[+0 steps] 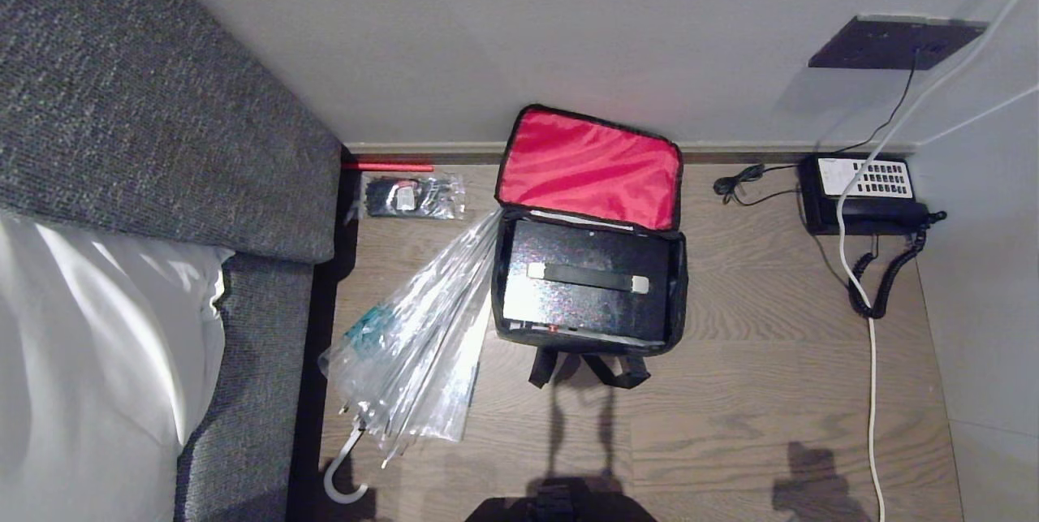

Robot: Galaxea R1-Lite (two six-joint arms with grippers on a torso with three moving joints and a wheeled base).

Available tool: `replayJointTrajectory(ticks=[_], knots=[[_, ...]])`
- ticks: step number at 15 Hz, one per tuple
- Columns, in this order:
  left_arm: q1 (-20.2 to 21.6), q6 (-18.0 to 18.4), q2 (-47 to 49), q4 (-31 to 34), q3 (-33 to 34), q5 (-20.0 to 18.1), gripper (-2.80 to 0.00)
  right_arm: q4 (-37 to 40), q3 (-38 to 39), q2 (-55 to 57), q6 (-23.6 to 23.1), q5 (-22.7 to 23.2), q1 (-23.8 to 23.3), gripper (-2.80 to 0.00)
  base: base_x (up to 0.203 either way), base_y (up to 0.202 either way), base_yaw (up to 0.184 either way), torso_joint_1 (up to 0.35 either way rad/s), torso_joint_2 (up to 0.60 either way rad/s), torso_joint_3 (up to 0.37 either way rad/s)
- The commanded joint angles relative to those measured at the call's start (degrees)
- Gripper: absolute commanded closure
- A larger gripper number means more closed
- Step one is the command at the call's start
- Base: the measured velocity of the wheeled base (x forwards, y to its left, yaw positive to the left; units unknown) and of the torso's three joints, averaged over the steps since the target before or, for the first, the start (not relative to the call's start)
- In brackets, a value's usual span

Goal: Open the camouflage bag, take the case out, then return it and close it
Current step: Grip the handle

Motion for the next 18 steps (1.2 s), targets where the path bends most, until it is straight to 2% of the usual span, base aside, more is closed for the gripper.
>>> replayJointTrajectory(ticks=[1,18], knots=[[0.01,0.02,-0.02,0.06,0.00,0.02,0.00,0.00,0.00,-0.98,0.02,-0.01,0.02,0.00,0.000,0.000,0.000,0.000,0.00,0.000],[0.01,0.02,-0.02,-0.02,0.00,0.02,0.00,0.00,0.00,-0.98,0.02,-0.01,0.02,0.00,0.000,0.000,0.000,0.000,0.00,0.000]])
